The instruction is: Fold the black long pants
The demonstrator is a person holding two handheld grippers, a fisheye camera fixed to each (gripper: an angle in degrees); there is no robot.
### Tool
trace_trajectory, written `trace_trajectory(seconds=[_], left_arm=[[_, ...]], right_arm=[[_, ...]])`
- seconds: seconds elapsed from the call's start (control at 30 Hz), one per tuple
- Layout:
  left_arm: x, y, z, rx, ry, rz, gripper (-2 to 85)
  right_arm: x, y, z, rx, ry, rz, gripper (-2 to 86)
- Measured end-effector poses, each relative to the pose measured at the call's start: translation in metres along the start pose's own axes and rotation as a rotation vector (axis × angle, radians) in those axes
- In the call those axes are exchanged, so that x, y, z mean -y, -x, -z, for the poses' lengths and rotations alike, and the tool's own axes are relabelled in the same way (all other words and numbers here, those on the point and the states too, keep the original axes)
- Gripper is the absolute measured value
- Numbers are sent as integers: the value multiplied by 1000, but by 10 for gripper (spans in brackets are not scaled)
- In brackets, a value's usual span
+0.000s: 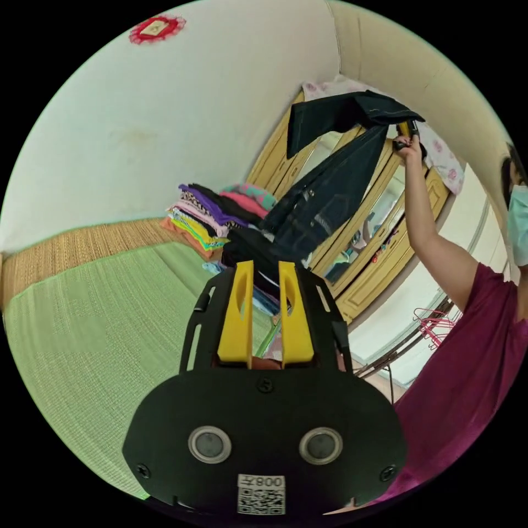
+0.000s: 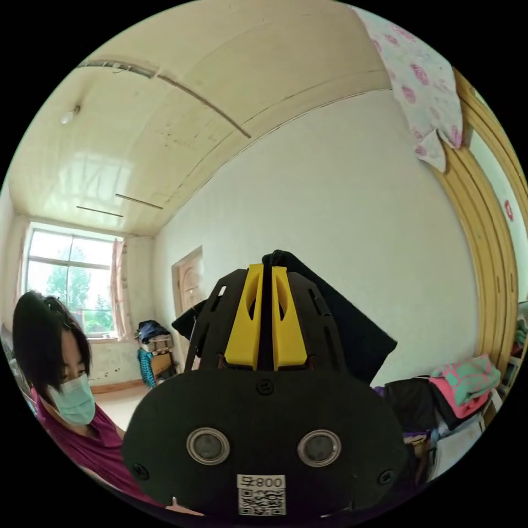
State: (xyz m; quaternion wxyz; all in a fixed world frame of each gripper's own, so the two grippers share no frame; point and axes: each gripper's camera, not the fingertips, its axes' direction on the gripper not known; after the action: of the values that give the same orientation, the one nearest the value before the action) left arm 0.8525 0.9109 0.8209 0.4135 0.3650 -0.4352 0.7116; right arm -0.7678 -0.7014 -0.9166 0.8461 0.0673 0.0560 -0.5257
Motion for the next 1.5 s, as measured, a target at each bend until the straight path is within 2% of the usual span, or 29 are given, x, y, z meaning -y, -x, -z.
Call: trace_trajectory(seconds=[0.13,0.23,0.3,0.43,0.5,0.6,0.73,0.9,1.1,1.23,1.33,1.43,1.5], left_arm=[[-17,-7,105,81,-36,-59,98],[-56,4,185,143,-13,-40,59],[-100,24,247,155,-10,46,23],[-170,61,336,196,-39,261,19],[-214,74,395,106,-164,327,37],[-246,79,437,109,-200,372,77],[-252,78,457,161,-202,357,109],[-224,79,464,331,-170,289,130],[-203,81,457,283,-142,244,136],[-204,75,451,325,-104,249,136],[-213,78,451,339,-62,285,110],[-233,79,467,343,-80,291,34],[-250,83,482,409,-77,331,17]], right_arm=[[-45,41,-72,188,100,-90,15],[-100,74,-131,314,206,-137,15],[-136,95,-171,394,281,-172,14],[-212,143,-263,539,412,-241,14],[-237,160,-298,592,448,-265,14],[-261,195,-345,658,507,-248,14],[-277,240,-392,677,573,-176,15],[-290,259,-426,682,585,-182,16],[-308,272,-457,648,588,-180,16],[-333,280,-482,632,619,-192,16],[-358,282,-499,635,653,-233,16],[-382,278,-511,630,675,-282,16],[-396,272,-516,631,674,-320,16]])
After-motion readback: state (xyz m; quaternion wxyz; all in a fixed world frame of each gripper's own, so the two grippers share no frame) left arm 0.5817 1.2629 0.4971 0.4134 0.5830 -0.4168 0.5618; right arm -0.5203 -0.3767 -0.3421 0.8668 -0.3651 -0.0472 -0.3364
